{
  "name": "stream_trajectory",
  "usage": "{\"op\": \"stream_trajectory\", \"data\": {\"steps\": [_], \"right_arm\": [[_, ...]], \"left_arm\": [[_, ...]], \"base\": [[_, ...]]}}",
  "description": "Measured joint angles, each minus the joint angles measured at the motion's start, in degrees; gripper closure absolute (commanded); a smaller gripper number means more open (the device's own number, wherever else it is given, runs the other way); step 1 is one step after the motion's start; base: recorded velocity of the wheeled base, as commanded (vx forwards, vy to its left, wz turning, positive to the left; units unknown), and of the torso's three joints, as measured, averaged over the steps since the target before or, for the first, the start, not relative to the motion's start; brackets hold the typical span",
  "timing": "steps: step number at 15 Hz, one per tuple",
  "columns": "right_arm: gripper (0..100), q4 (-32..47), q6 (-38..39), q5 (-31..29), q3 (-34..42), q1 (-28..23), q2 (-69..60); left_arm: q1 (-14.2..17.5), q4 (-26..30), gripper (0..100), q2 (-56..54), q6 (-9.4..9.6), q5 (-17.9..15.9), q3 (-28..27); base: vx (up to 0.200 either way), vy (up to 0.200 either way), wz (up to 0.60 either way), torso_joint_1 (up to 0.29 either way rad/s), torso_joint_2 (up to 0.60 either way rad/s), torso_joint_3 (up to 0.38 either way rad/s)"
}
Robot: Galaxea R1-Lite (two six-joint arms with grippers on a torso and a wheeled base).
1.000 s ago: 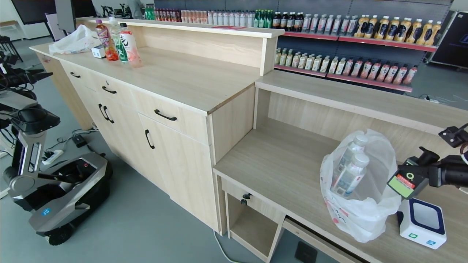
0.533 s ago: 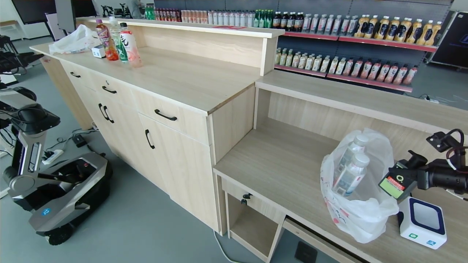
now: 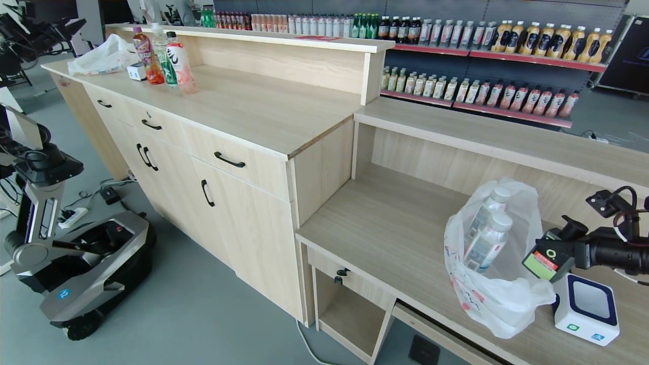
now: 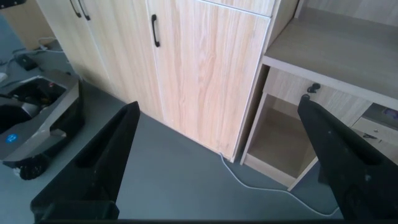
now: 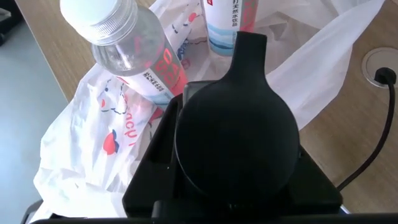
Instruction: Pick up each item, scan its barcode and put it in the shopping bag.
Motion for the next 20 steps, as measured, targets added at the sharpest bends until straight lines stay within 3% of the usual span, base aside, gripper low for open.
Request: {"op": "stream_trajectory", "data": {"steps": [5, 10, 15, 20], "right_arm": [[100, -0.5, 1.2, 0.2, -0.3, 0.8, 0.2], [100, -12.5, 11.1, 0.2, -0.8, 6.6, 1.9], [100, -16.9, 10.9, 0.1, -0.9, 9.0, 6.0], [100, -16.8, 6.7, -0.2, -0.6, 7.3, 8.2]], "left_arm": [[0.0, 0.0, 0, 0.0, 0.0, 0.0, 0.0], [0.0, 0.0, 0, 0.0, 0.0, 0.0, 0.0], [0.0, 0.0, 0, 0.0, 0.0, 0.0, 0.0], [0.0, 0.0, 0, 0.0, 0.0, 0.0, 0.0]], "base": [[0.0, 0.0, 0.0, 0.0, 0.0, 0.0], [0.0, 0.0, 0.0, 0.0, 0.0, 0.0], [0.0, 0.0, 0.0, 0.0, 0.0, 0.0], [0.0, 0.0, 0.0, 0.0, 0.0, 0.0]]}}
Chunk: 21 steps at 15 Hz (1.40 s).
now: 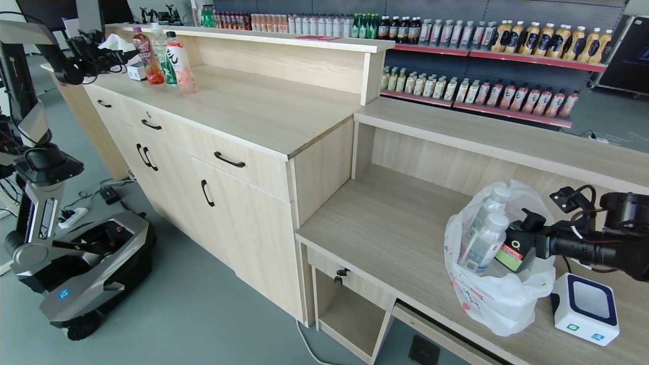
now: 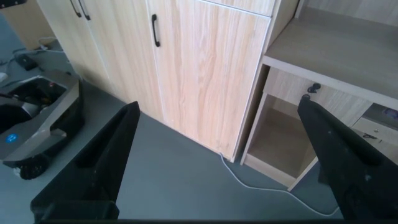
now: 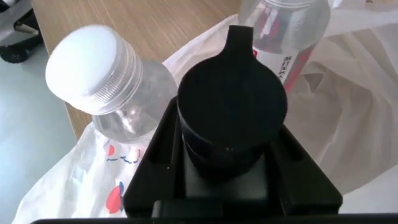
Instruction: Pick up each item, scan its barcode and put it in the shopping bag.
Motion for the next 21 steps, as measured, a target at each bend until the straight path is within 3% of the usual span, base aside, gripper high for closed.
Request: {"op": "stream_trajectory", "data": {"steps": [5, 21], "right_arm": [[100, 0.0, -9.2, 0.1, 0.0, -2.3, 2.2], [100, -2.2, -12.5, 0.4, 0.4, -4.3, 5.9]], "left_arm": [[0.0, 0.0, 0, 0.0, 0.02, 0.0, 0.0], [0.0, 0.0, 0, 0.0, 0.0, 0.0, 0.0]], "base": [[0.0, 0.0, 0.0, 0.0, 0.0, 0.0], [0.0, 0.0, 0.0, 0.0, 0.0, 0.0]]}}
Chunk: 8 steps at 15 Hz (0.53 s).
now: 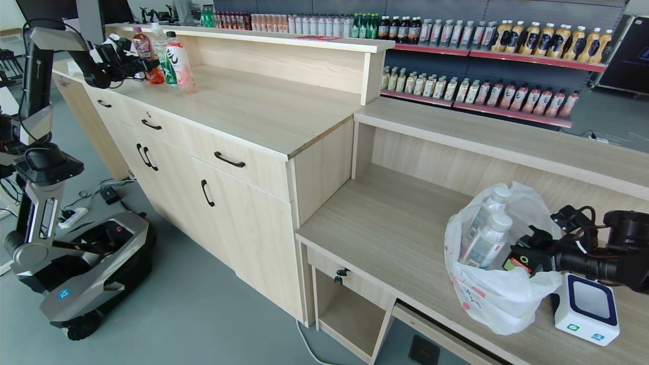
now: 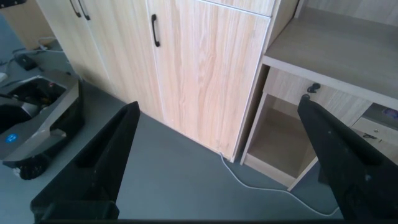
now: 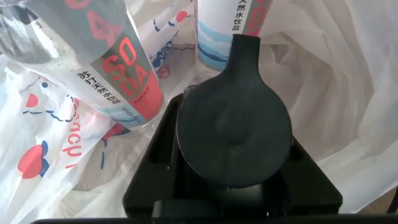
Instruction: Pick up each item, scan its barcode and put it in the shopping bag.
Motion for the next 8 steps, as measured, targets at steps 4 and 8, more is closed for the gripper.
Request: {"op": "stream_trajectory", "data": {"steps": [4, 8], "right_arm": [[100, 0.0, -0.2, 0.0, -0.1, 0.0, 1.0], [100, 0.0, -0.2, 0.0, -0.1, 0.0, 1.7]], "left_arm": [[0.0, 0.0, 0, 0.0, 0.0, 0.0, 0.0], [0.0, 0.0, 0, 0.0, 0.0, 0.0, 0.0]], "base": [[0.0, 0.0, 0.0, 0.0, 0.0, 0.0], [0.0, 0.0, 0.0, 0.0, 0.0, 0.0]]}}
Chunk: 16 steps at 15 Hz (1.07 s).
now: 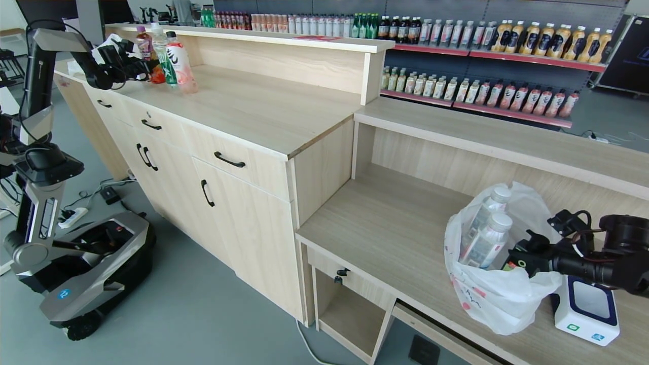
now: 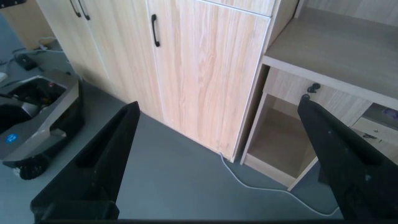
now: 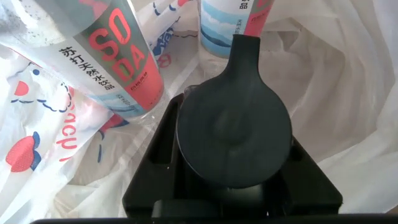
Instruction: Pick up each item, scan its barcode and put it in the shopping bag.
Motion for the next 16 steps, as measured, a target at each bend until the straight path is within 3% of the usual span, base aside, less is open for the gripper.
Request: {"op": "stream_trajectory", "data": {"steps": [14, 15, 16], "right_arm": [[100, 0.3, 0.0, 0.0, 0.1, 0.1, 0.6], [0, 0.4, 0.0, 0.0, 0.1, 0.1, 0.7], [0, 0.3, 0.0, 0.0, 0.0, 0.1, 0.9]], "left_arm": [[0.0, 0.0, 0, 0.0, 0.0, 0.0, 0.0], [0.0, 0.0, 0, 0.0, 0.0, 0.0, 0.0], [0.0, 0.0, 0, 0.0, 0.0, 0.0, 0.0]], "base": [[0.0, 0.0, 0.0, 0.0, 0.0, 0.0], [0.0, 0.0, 0.0, 0.0, 0.0, 0.0], [0.0, 0.0, 0.0, 0.0, 0.0, 0.0]]}}
